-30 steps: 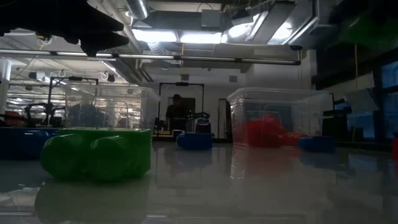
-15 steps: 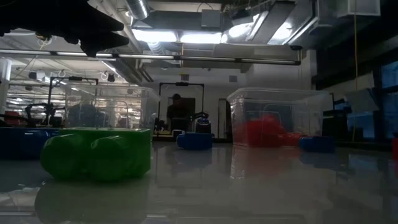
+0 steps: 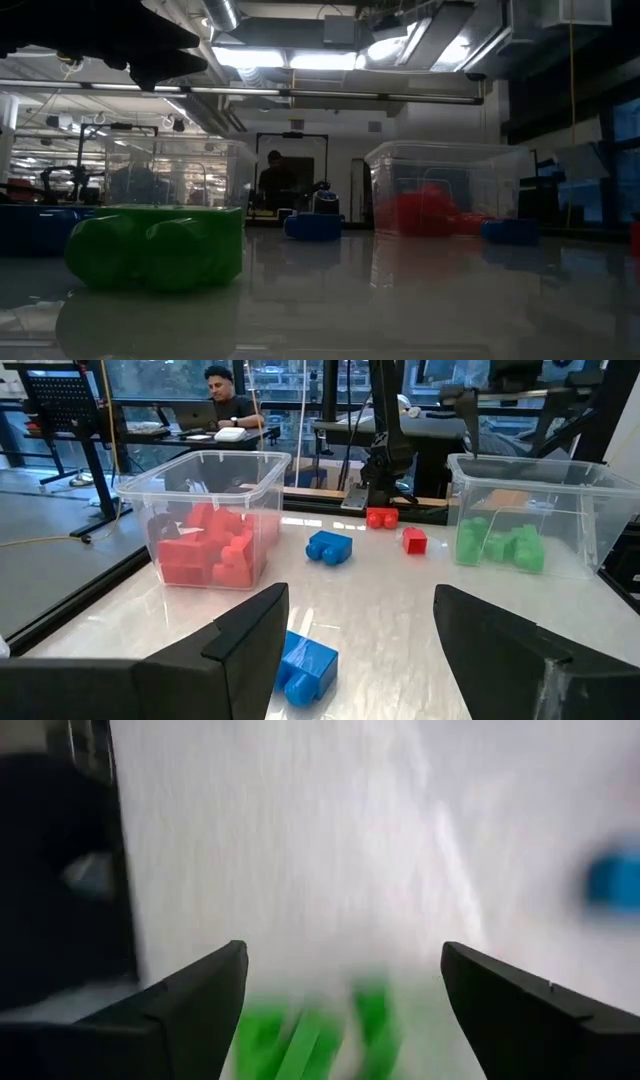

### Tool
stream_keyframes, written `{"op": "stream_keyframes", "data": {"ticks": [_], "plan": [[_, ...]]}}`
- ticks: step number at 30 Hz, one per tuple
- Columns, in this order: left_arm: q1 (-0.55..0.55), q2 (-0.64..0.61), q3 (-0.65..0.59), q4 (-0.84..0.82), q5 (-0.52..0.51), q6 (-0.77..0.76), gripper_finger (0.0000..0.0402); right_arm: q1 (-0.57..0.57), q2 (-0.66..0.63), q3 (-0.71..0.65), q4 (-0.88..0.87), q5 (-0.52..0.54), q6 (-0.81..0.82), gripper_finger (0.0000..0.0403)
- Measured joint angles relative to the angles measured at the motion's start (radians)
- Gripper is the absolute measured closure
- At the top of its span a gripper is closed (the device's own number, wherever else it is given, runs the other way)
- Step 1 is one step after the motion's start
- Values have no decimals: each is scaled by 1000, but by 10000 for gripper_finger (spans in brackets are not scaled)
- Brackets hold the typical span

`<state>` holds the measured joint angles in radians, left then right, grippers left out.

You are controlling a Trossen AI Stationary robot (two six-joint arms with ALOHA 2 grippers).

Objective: Sort blocks
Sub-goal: Put the green game piece into the bottom right transparent bin

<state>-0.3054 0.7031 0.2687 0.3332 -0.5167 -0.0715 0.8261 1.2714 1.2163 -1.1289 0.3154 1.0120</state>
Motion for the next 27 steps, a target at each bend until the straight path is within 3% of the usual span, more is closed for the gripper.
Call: {"op": "stream_keyframes", "data": {"ticks": [4,10,20,27], "plan": [[0,0,0,-2,0,0,163,-95,22,0,133,158,-324,73],[0,0,0,-2,0,0,163,-222,147,0,376,158,-759,73],[-30,11,0,-10,26,-27,163,-402,416,0,871,-80,-1175,73],[-124,77,0,-15,27,-83,163,-456,576,0,1164,-264,-1172,73]]}}
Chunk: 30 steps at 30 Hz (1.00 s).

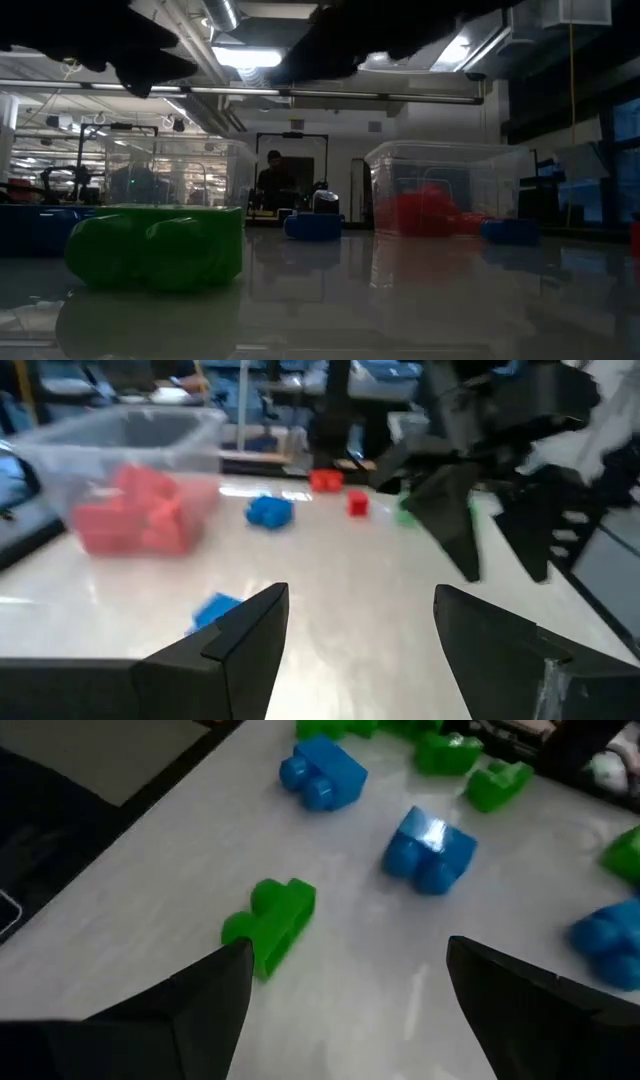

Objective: Sort blocks
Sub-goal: Put the green game piece into the bottom right transparent bin

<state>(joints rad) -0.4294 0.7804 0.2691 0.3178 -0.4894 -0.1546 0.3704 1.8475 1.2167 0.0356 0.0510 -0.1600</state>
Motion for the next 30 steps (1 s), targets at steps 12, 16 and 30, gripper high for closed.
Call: {"op": "stream_keyframes", "data": {"ticks": [12,16,30], "plan": [[-111,105,0,8,-101,-125,163,44,148,0,309,29,225,73],[-115,112,0,8,-110,-161,163,59,214,0,392,77,267,73],[-116,112,0,8,-110,-237,163,82,428,89,489,172,257,73]]}}
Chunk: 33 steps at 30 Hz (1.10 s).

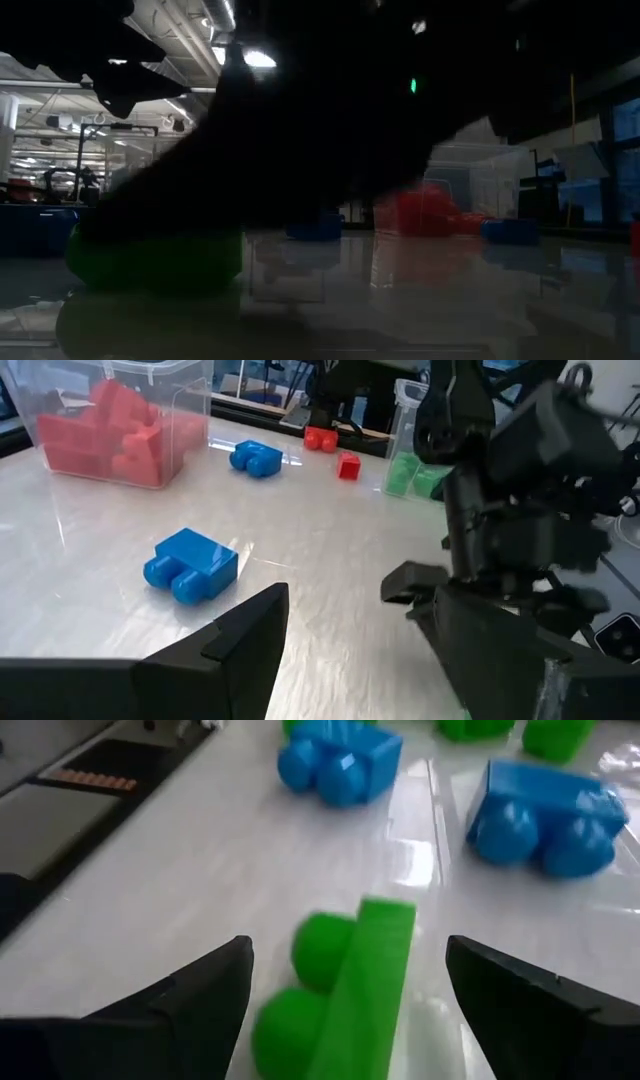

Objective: Sort blocks
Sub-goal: Put the green game piece into the bottom right transparent bin

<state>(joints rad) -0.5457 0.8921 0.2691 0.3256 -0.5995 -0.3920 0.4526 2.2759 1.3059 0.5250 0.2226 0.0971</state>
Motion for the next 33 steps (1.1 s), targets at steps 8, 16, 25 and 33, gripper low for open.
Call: {"op": "stream_keyframes", "data": {"ticks": [8,16,25,33], "plan": [[0,0,0,-1,0,-20,163,9,46,7,9,55,5,79],[0,0,0,-2,0,-5,163,14,51,8,10,47,-44,204],[0,0,0,-1,0,-1,163,21,11,4,-50,45,-106,234],[-7,0,0,-1,1,-5,163,73,-183,3,-378,42,-104,228]]}}
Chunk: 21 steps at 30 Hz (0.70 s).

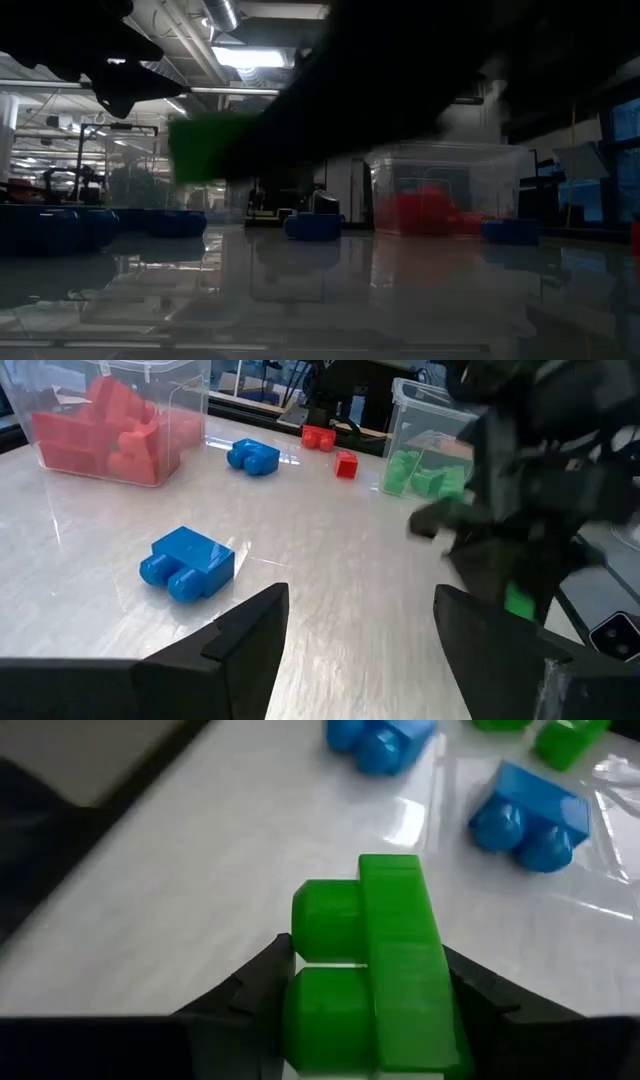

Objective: Sort blocks
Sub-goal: Put the green game piece into the bottom right transparent bin

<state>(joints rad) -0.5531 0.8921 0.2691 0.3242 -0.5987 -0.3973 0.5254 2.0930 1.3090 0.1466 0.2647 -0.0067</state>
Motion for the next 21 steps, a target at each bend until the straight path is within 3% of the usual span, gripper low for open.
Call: {"op": "stream_keyframes", "data": {"ticks": [4,10,17,21], "plan": [[-4,0,0,1,0,0,163,50,-141,0,-200,25,30,232],[-4,0,0,-1,0,2,163,145,-381,0,-549,186,177,225],[-4,0,0,-9,0,5,163,308,-610,2,-932,358,508,230],[-4,0,0,-11,0,8,163,420,-678,2,-1137,371,753,223]]}}
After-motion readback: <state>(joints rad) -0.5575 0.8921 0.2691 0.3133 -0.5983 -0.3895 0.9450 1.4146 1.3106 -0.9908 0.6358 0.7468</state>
